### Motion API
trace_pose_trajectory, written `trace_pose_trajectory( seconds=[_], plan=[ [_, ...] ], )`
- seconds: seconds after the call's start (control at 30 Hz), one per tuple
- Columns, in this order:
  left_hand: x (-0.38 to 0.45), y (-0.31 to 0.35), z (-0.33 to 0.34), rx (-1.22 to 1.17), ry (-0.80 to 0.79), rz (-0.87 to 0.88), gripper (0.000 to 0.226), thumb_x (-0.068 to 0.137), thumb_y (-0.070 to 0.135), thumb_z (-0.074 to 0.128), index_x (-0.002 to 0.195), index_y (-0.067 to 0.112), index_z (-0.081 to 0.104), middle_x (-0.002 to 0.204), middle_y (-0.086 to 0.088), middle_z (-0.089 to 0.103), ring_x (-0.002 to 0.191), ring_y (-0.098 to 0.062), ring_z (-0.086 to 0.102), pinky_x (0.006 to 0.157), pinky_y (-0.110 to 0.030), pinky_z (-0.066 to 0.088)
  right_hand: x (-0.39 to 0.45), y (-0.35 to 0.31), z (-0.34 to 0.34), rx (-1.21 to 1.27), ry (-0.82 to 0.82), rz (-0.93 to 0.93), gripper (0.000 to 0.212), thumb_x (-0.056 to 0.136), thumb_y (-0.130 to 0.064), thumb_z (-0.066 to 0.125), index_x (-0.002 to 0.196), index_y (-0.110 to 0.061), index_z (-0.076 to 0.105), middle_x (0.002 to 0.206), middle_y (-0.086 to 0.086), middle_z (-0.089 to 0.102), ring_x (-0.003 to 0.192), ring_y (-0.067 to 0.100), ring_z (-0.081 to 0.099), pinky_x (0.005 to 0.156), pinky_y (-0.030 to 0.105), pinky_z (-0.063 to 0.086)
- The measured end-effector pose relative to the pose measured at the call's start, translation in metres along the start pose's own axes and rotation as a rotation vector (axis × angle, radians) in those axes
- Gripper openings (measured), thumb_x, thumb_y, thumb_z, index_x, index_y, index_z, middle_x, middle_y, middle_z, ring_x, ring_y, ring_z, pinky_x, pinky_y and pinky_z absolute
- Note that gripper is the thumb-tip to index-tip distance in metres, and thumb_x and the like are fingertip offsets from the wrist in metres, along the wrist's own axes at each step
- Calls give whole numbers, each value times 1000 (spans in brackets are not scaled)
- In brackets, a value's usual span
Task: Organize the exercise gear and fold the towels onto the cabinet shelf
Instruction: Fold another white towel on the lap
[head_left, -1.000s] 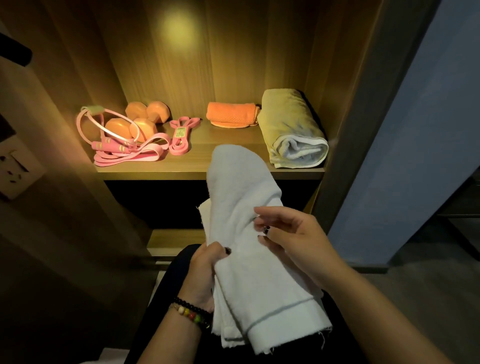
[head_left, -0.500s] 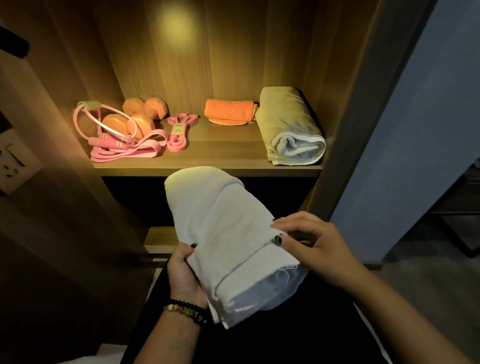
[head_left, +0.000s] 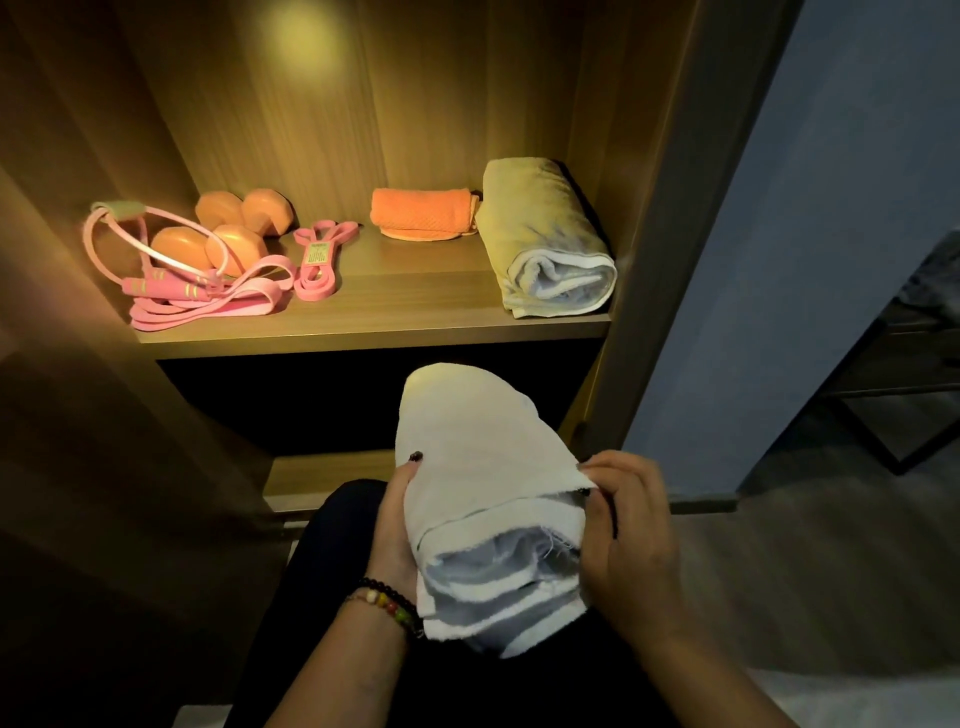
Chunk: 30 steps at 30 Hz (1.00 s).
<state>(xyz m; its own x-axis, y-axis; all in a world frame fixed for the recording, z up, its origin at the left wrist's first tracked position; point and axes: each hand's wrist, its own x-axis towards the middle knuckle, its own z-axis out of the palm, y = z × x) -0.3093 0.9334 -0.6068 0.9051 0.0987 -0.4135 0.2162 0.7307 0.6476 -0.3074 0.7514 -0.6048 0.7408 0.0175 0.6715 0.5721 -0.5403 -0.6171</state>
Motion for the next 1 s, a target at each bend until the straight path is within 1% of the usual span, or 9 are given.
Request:
trace_pose_trajectory(
  seconds=[0.1, 0.17, 0.33, 0.43, 0.53, 0.67, 0.77, 0.9, 1.0],
  plan=[
    [-1, -2, -5, -2, -79, -43, 51, 101, 35, 35, 68, 17, 70, 60, -4, 62, 50, -18, 61, 50, -24, 50, -1, -2, -4, -46, 50, -158, 21, 94, -13, 46, 97, 2, 61, 108, 8, 51, 101, 1, 43, 97, 8, 38],
    [-1, -3, -6, 10, -116, -92, 50, 100, 41, 35, 81, 15, 74, 67, -6, 66, 55, -20, 64, 52, -26, 51, -5, -1, -8, -56, 42, -212, 19, 96, -15, 47, 103, -2, 59, 110, 8, 53, 104, 3, 45, 100, 12, 40],
    [-4, -4, -4, 50, -67, -127, 55, 88, 44, 61, 133, 11, 57, 128, -20, 59, 110, -38, 60, 86, -43, 51, -3, 12, -26, -112, -81, 49, 15, 95, -7, 49, 102, -17, 58, 97, 2, 60, 87, -6, 50, 78, 5, 41],
    [-8, -2, -2, 33, -44, -175, 72, 78, 43, 69, 139, 11, 50, 130, -20, 53, 112, -39, 55, 90, -45, 48, 12, 16, -33, -144, -166, 159, 20, 90, 0, 60, 97, -17, 67, 88, -6, 64, 74, 3, 55, 68, 10, 42],
    [-10, 0, -4, -25, -143, -241, 64, 88, 44, 60, 139, 9, 50, 133, -20, 52, 115, -38, 55, 91, -46, 50, 29, 13, -41, -187, -281, 132, 24, 79, 6, 70, 92, -13, 75, 84, -4, 71, 68, 2, 59, 66, 7, 45],
    [-19, 0, 0, -56, -322, -366, 63, 92, 39, 59, 144, 7, 43, 150, -21, 36, 141, -37, 31, 117, -52, 23, 53, 18, -58, -284, -317, -45, 28, 66, 9, 80, 89, -5, 77, 77, 9, 73, 64, 23, 68, 64, 24, 55],
    [-19, -4, 0, -83, -412, -397, 70, 79, 28, 75, 139, 3, 49, 147, -24, 40, 139, -40, 32, 118, -52, 21, 60, 17, -66, -317, -308, -138, 22, 69, 1, 77, 90, -3, 76, 74, 10, 71, 60, 24, 67, 60, 27, 54],
    [-12, -5, -7, 37, -284, -384, 70, 76, 23, 71, 138, -1, 47, 134, -29, 48, 128, -43, 44, 113, -54, 30, 25, 23, -76, -242, -398, -110, 12, 80, -16, 73, 92, -16, 75, 80, 1, 72, 68, 15, 68, 63, 24, 54],
    [-10, -2, -6, 235, -187, -247, 66, 71, 19, 69, 132, 5, 51, 113, -21, 65, 102, -37, 64, 84, -44, 54, 11, 27, -96, -90, -552, 164, 13, 87, -23, 69, 97, -27, 76, 90, -12, 74, 78, 4, 68, 67, 23, 56]
  ],
)
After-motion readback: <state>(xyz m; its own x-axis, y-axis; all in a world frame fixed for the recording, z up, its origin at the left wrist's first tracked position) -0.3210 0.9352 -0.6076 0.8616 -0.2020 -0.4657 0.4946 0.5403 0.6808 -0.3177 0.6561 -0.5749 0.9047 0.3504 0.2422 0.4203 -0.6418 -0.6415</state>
